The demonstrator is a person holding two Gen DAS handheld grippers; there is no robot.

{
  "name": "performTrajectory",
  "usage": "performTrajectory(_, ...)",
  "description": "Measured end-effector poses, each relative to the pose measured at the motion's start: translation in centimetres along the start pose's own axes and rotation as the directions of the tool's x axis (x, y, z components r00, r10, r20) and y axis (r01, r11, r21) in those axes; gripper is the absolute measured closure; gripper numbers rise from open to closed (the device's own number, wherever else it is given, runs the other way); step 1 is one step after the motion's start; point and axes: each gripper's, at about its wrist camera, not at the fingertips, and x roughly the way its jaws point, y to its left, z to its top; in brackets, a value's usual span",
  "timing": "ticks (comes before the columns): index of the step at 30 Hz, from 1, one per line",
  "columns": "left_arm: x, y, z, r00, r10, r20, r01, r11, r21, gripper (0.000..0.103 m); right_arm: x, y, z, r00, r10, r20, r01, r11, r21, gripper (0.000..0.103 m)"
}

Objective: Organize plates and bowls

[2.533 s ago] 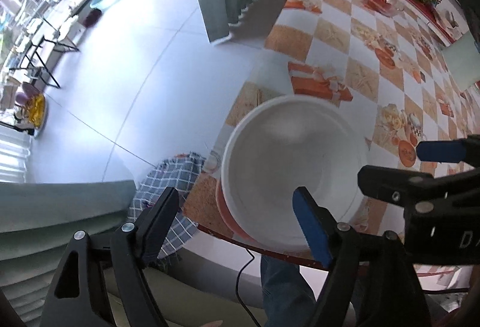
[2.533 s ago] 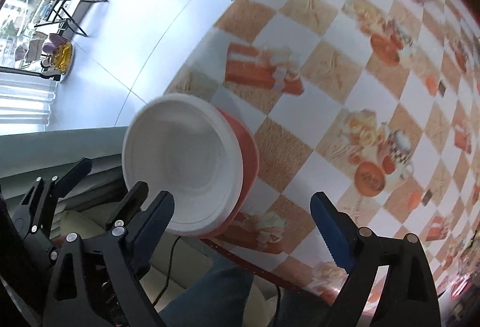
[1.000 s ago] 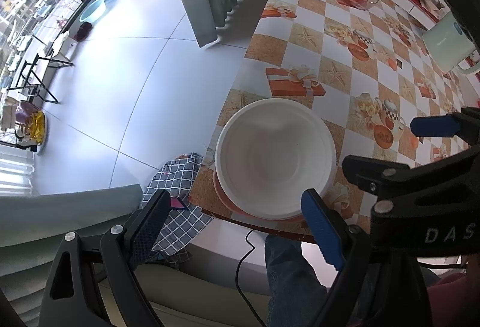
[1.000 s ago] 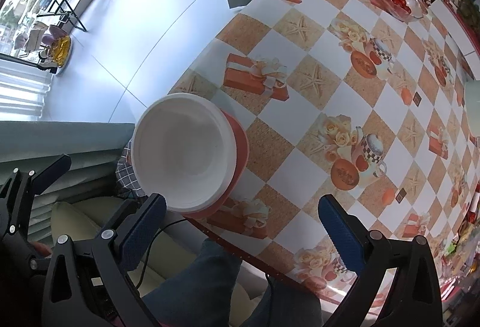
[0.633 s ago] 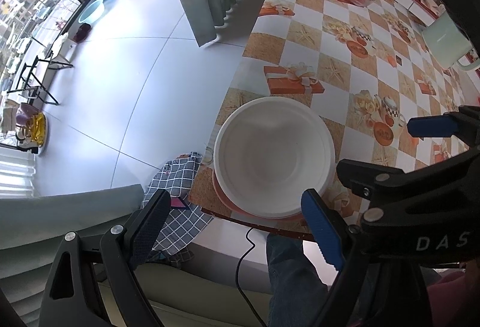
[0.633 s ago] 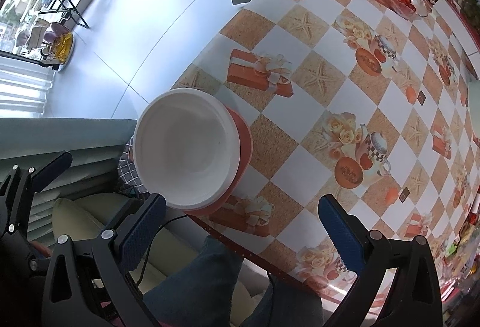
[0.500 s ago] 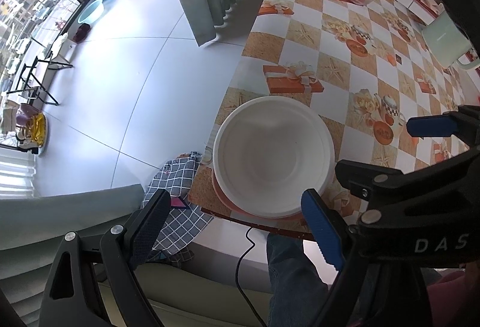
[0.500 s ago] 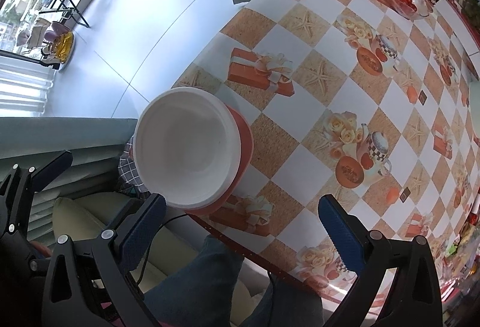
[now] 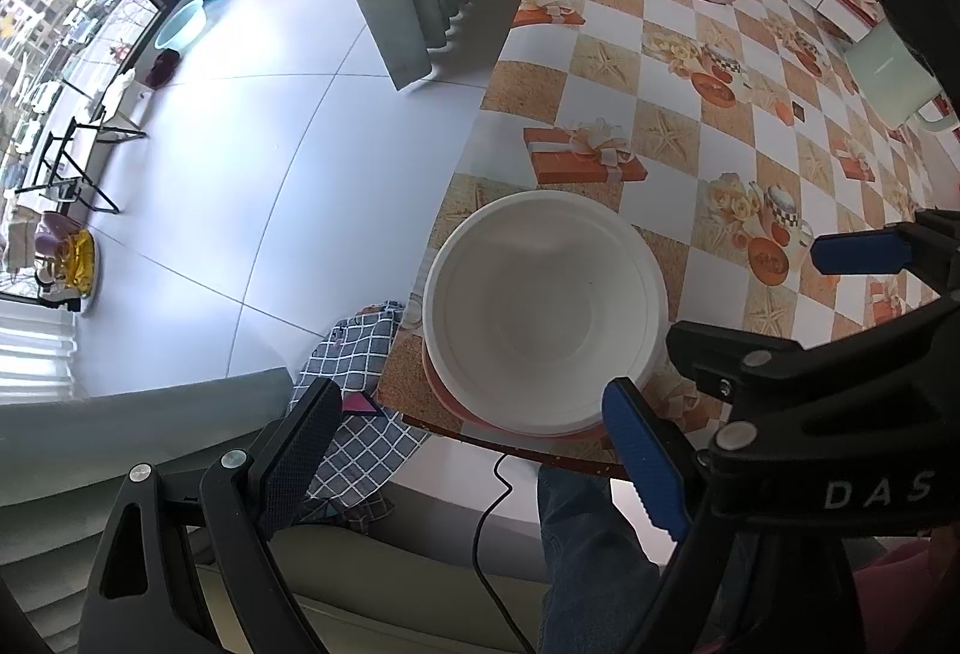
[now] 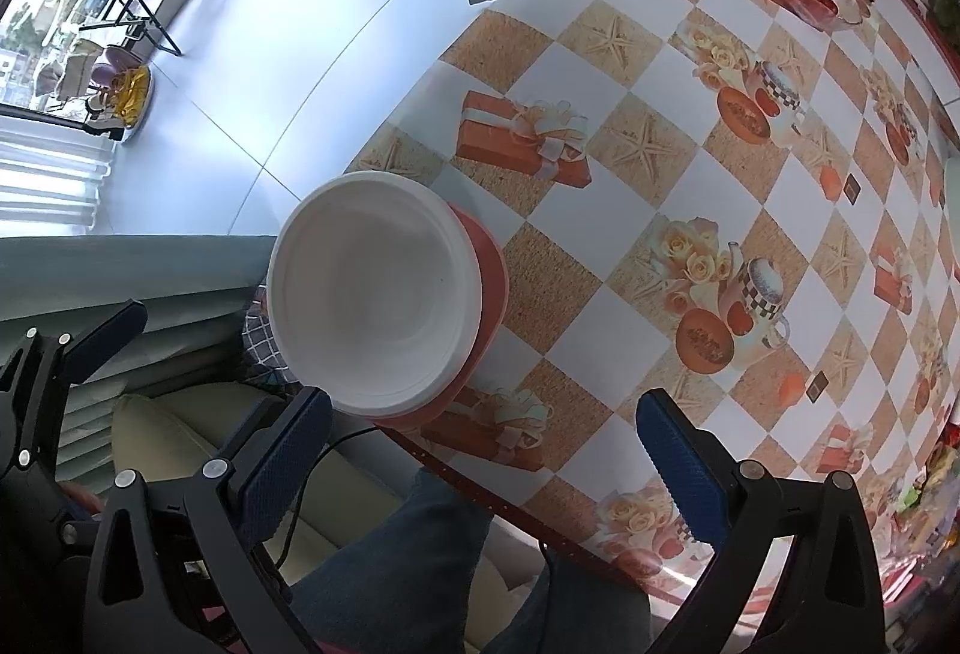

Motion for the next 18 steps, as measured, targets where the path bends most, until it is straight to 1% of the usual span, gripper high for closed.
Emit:
performTrajectory(15,0.37,-0.44,0.42,1.0,0.007,-0.03,-0.006,1.0,0.014,0.012,0.39,-0.64,0.05,1.0,0.011,-0.013,-0.011,1.0,-0.005,0.001)
performTrajectory(17,0.17,-0.49,0.56,1.0,-0.007,-0.016,0.007,1.0,0.014,0.012,0.4,-0.66,0.05,1.0,0.014,-0.014,-0.014,1.0,-0.005,0.001)
performTrajectory(18,-0.22,-0.46,0.61,1.0,-0.028,0.008,0.027,1.0,0.009,0.012,0.4,-0.79,0.03,1.0,0.019,-0.015,-0.019,1.0,-0.003,0.001)
